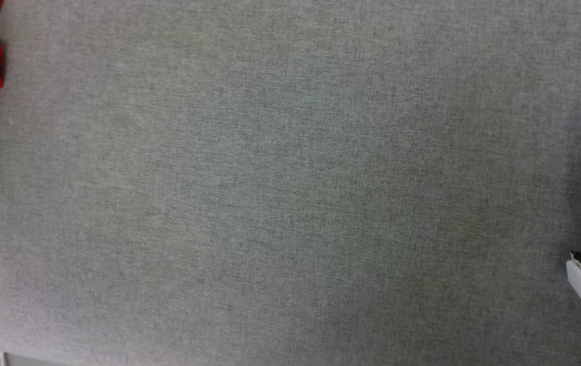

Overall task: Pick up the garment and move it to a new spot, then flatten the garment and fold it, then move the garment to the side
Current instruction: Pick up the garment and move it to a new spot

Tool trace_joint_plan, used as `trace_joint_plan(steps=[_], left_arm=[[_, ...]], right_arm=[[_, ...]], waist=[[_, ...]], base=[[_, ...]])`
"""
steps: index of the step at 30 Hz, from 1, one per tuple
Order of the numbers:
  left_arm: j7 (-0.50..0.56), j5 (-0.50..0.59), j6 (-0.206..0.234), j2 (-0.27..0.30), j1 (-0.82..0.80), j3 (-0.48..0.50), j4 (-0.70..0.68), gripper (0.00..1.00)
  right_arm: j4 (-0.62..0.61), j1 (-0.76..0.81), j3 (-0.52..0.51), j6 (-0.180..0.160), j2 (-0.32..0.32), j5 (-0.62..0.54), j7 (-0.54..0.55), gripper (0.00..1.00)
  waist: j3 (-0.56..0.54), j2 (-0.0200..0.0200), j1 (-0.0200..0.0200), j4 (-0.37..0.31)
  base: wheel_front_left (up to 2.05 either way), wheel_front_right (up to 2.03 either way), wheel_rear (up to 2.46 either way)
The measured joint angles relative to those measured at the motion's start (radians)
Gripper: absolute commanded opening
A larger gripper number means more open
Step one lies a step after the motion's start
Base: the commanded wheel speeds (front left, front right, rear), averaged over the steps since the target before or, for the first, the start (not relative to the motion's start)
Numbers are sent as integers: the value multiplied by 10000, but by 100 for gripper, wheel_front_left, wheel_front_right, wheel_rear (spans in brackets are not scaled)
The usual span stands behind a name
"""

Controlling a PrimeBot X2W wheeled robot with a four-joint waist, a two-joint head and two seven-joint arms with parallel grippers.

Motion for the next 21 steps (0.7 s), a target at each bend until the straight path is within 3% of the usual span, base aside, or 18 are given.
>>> trace_joint_plan(steps=[7, 8, 9, 16, 21], left_arm=[[-90, -382, 6, -13, 215, -593, 207, 100], [-155, -372, 13, 15, 217, -715, 188, 40], [-245, -322, 13, 42, 226, -867, 150, 0], [-1114, -205, 8, 257, 246, -1618, -130, 0], [-1641, -209, 2, 830, 194, -2040, -579, 0]], right_arm=[[8, -13, 138, 0, -48, -90, 0, 100], [29, -18, 144, 0, -54, -90, 0, 100], [46, -38, 150, 0, -54, -90, 2, 100], [303, -118, 215, 0, 2, -44, 2, 100], [759, -115, 360, 0, 169, 69, 2, 100]], waist=[[129, 0, -1, -187], [100, 0, -2, -201], [62, 0, -1, -209], [-440, 0, -1, -156], [-1120, 0, -1, -130]], base=[[0, 0, 0], [0, 0, 0], [0, 0, 0], [0, 0, 0], [0, 0, 0]])
